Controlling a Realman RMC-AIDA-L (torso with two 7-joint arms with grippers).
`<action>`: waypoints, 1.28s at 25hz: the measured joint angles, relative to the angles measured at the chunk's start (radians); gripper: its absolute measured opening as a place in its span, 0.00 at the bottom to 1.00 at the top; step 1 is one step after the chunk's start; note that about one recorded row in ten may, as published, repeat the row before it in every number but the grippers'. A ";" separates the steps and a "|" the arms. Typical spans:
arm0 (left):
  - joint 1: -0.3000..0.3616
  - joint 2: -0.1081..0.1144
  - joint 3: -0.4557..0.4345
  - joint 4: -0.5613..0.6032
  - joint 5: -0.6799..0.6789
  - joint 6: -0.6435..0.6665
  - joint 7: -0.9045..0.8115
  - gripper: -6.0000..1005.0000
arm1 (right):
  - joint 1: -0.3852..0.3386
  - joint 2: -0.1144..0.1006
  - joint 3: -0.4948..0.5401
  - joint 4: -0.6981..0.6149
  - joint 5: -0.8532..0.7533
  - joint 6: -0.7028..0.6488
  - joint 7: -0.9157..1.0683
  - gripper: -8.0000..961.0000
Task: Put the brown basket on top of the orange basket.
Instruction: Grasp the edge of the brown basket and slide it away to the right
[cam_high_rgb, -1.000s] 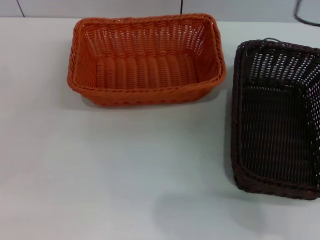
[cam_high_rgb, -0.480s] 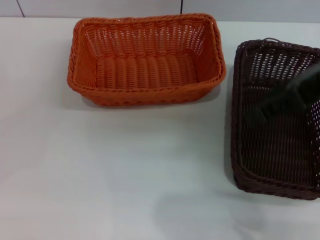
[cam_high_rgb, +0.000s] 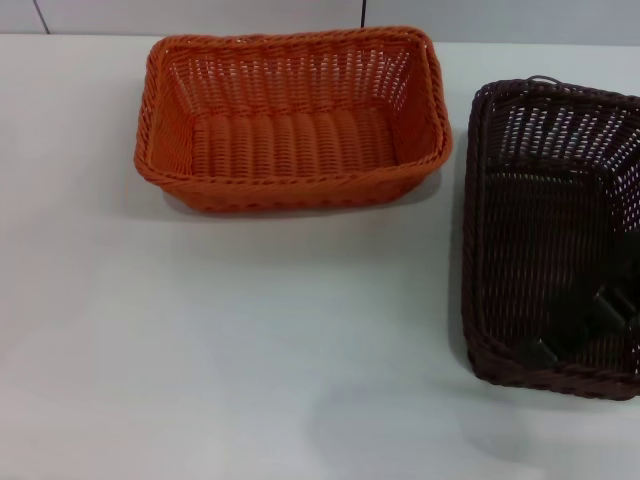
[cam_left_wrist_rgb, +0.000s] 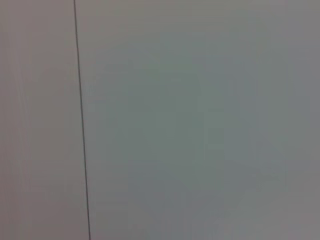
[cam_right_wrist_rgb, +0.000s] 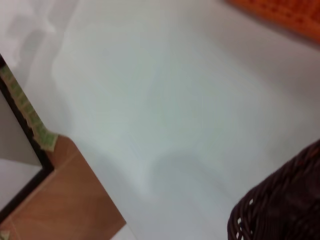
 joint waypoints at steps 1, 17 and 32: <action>-0.001 0.001 0.000 0.000 0.000 -0.004 0.000 0.70 | 0.001 0.002 -0.008 0.006 -0.011 -0.002 -0.002 0.84; -0.010 0.002 -0.001 0.007 0.006 -0.006 0.003 0.69 | 0.042 0.023 -0.192 0.162 -0.194 0.058 -0.011 0.83; -0.011 -0.001 -0.001 0.007 0.008 0.000 0.001 0.69 | 0.059 0.037 -0.280 0.249 -0.280 0.182 -0.026 0.82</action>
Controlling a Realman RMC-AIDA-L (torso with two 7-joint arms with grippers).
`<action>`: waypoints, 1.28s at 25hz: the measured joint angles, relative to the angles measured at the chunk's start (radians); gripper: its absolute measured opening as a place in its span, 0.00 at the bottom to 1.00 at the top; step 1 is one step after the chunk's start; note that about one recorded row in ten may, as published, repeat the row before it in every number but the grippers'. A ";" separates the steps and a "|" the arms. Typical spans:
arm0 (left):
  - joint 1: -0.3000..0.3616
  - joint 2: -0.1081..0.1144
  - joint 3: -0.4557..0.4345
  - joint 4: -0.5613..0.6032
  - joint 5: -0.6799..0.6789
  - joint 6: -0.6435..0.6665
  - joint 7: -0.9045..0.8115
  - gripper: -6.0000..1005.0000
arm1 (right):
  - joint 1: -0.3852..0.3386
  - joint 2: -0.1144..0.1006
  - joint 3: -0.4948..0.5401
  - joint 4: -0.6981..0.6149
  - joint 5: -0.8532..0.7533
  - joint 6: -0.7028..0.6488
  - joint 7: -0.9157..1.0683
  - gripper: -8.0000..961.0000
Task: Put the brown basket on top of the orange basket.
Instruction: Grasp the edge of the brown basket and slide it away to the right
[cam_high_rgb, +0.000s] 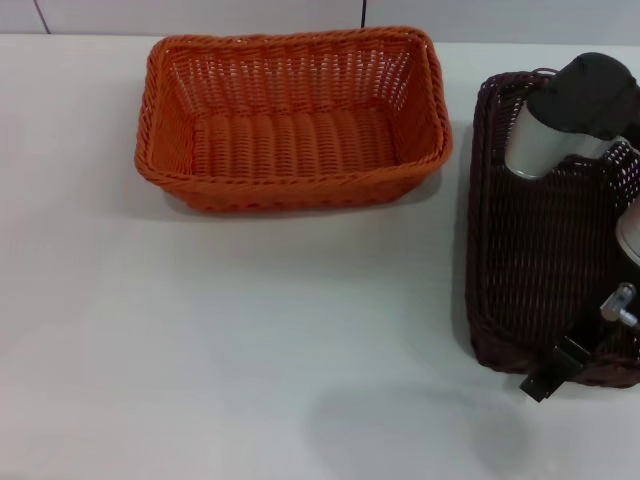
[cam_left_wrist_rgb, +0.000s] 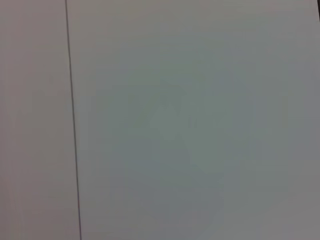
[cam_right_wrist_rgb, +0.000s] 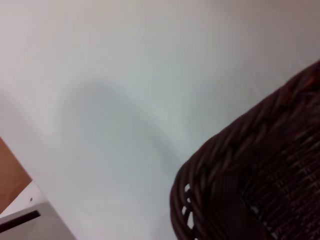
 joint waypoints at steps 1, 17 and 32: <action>0.001 0.000 0.000 0.000 0.000 0.000 0.000 0.69 | -0.001 0.001 -0.004 0.016 0.000 0.018 -0.013 0.79; -0.002 0.003 0.000 0.002 -0.005 0.003 -0.005 0.69 | 0.023 0.012 0.146 -0.228 0.151 0.035 -0.014 0.41; -0.001 0.007 0.000 0.008 -0.007 -0.001 -0.009 0.69 | 0.120 0.003 0.244 -0.309 0.231 0.000 0.061 0.04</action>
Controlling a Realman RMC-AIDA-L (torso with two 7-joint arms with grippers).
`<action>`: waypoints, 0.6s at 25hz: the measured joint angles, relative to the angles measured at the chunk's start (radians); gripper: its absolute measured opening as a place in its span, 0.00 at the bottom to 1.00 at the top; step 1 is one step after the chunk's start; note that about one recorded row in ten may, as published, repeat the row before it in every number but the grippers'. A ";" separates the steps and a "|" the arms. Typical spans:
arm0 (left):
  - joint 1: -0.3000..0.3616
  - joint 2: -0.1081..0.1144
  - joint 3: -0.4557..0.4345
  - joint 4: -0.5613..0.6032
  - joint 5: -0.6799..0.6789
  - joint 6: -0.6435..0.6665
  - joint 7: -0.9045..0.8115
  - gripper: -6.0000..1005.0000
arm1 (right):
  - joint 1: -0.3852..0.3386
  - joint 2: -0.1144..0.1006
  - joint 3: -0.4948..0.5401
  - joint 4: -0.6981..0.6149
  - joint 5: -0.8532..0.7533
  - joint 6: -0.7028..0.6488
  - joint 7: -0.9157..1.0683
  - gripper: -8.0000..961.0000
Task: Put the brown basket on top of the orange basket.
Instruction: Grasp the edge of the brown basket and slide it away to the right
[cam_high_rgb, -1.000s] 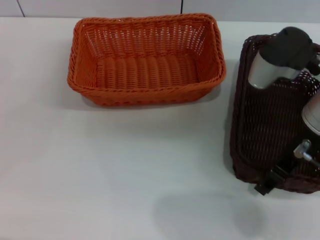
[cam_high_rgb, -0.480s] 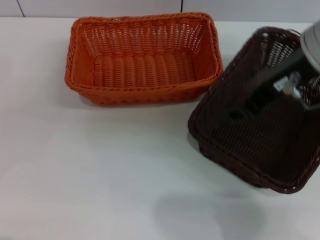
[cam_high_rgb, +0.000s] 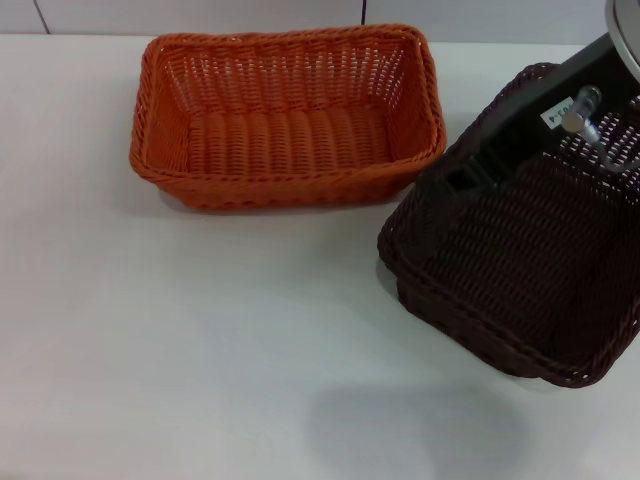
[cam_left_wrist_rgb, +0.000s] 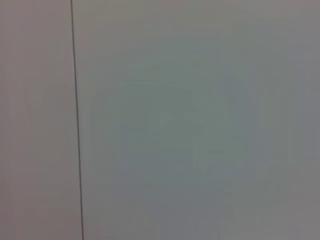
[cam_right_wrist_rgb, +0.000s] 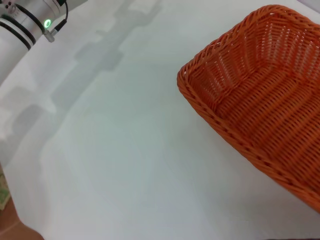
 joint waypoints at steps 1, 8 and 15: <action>-0.001 0.001 0.000 0.000 0.000 0.000 0.000 0.69 | -0.003 0.000 -0.006 -0.011 -0.005 -0.005 0.008 0.04; -0.005 0.003 0.000 -0.001 0.004 -0.003 -0.001 0.69 | -0.019 0.002 -0.127 -0.083 -0.137 -0.024 0.085 0.20; -0.014 0.004 0.000 -0.006 0.005 -0.004 -0.001 0.69 | -0.020 0.006 -0.155 -0.066 -0.144 -0.037 0.101 0.41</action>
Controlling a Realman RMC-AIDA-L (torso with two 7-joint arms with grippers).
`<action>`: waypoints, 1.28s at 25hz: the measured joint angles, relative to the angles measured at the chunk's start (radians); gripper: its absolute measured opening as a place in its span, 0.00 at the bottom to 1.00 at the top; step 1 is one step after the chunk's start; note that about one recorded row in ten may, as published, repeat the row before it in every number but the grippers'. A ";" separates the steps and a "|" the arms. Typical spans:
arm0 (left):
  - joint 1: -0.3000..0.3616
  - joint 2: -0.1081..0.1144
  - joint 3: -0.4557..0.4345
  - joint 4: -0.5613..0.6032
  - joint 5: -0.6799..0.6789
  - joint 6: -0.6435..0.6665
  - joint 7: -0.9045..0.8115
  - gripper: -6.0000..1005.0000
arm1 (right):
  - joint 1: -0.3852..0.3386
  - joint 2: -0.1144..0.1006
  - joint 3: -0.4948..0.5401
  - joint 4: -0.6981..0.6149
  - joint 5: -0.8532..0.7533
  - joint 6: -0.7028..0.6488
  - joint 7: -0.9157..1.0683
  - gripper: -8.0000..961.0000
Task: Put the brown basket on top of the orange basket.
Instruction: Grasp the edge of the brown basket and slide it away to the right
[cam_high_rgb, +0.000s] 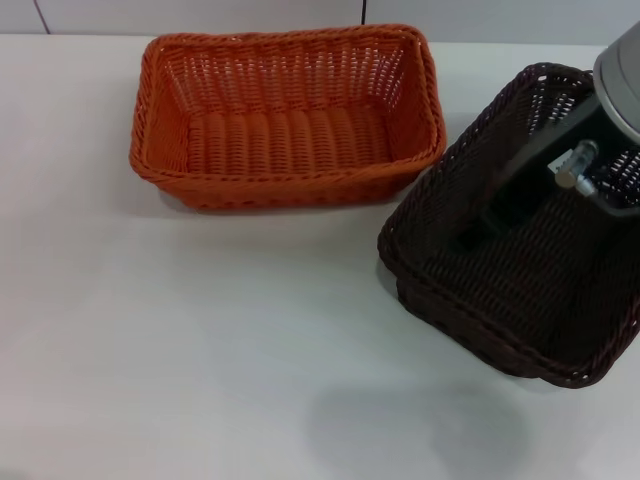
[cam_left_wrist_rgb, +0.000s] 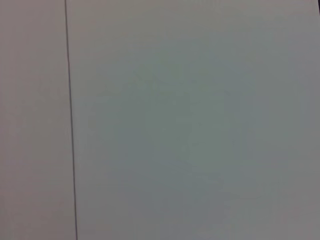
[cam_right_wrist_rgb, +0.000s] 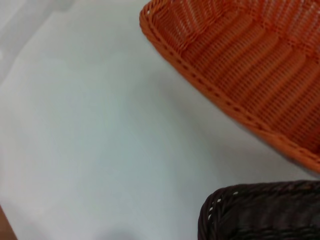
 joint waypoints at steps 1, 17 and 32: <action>-0.001 0.000 0.000 -0.001 0.000 -0.001 0.001 0.69 | -0.003 0.000 -0.006 0.004 0.000 0.000 0.001 0.44; -0.008 -0.005 0.000 -0.001 0.002 -0.003 0.006 0.69 | -0.005 0.007 -0.156 0.244 -0.039 0.095 0.006 0.82; -0.009 -0.005 0.002 -0.001 0.002 -0.003 0.010 0.69 | 0.011 0.010 -0.265 0.401 -0.036 0.207 -0.004 0.81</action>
